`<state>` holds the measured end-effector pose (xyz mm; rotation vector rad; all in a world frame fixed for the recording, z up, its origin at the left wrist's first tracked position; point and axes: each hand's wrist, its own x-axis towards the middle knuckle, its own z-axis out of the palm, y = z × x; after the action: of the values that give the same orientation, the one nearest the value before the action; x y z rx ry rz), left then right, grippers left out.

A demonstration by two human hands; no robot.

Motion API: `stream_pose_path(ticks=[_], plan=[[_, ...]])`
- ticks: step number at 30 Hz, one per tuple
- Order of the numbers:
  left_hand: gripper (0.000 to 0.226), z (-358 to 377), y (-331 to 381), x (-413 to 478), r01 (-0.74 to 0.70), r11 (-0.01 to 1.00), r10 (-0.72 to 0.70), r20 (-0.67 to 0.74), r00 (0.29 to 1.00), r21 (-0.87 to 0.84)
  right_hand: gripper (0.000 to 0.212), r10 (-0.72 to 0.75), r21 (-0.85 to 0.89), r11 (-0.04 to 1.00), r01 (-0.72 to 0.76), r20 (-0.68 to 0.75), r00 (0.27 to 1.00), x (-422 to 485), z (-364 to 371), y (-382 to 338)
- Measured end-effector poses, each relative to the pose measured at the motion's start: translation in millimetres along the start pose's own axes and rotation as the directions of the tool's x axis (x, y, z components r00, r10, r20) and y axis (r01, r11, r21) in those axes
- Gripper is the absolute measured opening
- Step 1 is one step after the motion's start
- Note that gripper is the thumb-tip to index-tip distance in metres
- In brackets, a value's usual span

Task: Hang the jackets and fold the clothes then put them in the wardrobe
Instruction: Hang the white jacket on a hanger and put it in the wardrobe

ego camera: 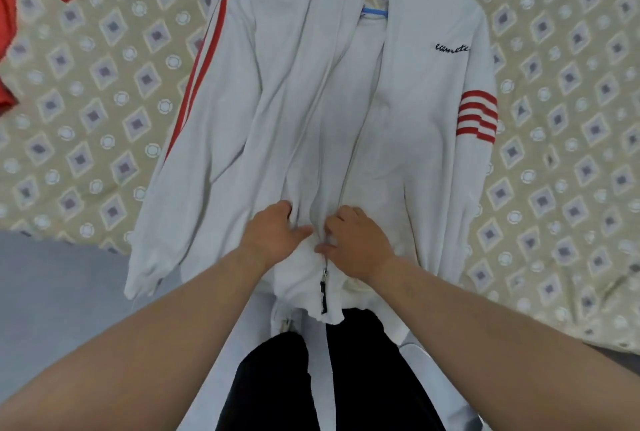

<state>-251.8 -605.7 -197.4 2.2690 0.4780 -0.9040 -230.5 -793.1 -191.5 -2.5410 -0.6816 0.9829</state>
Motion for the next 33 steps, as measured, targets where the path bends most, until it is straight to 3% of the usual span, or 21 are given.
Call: stream_pose_path(ticks=[5,13,16,19,23,25,27,29,33], plan=[[0.027,2.4,-14.2,-8.4,-0.131,0.991,0.129,-0.054,0.990,-0.030,0.049,-0.100,-0.115,0.989,0.087,-0.106,0.989,-22.6,24.8,-15.8],[0.012,5.8,-36.9,-32.1,-0.303,0.951,0.297,-0.086,0.951,-0.068,0.030,0.069,0.033,0.997,-0.065,-0.156,0.985,-35.6,48.3,-36.8],[0.015,6.1,-39.5,-33.5,-0.294,0.952,0.287,-0.076,0.955,-0.087,0.026,0.060,0.047,0.997,-0.055,-0.111,0.992,-38.5,51.3,-37.4],[0.024,10.0,-38.5,-39.1,-0.280,0.954,0.269,-0.107,0.957,-0.107,0.036,0.063,0.066,0.996,-0.059,-0.056,0.996,-41.1,49.8,-36.2],[0.027,22.6,-40.7,-54.3,-0.152,0.979,0.121,-0.211,0.970,-0.137,0.041,0.088,0.081,0.993,-0.083,-0.068,0.994,-47.7,47.5,-37.8],[0.027,28.3,-41.9,-64.1,-0.142,0.987,0.124,-0.202,0.971,-0.076,0.042,0.109,0.099,0.990,-0.101,-0.079,0.991,-49.8,46.0,-39.0],[0.031,37.6,-43.5,-71.0,-0.200,0.967,0.231,-0.215,0.949,0.157,0.038,0.118,0.102,0.989,-0.110,-0.077,0.990,-50.6,45.1,-38.5],[0.036,47.3,-39.9,-77.3,-0.210,0.950,0.252,-0.167,0.953,0.231,0.033,0.104,0.109,0.989,-0.097,-0.054,0.993,-49.3,46.2,-36.6],[0.034,69.6,-31.0,-77.3,-0.120,0.985,0.115,0.050,0.992,0.123,0.024,0.096,0.184,0.979,-0.083,-0.059,0.994,-44.3,47.3,-31.7]])
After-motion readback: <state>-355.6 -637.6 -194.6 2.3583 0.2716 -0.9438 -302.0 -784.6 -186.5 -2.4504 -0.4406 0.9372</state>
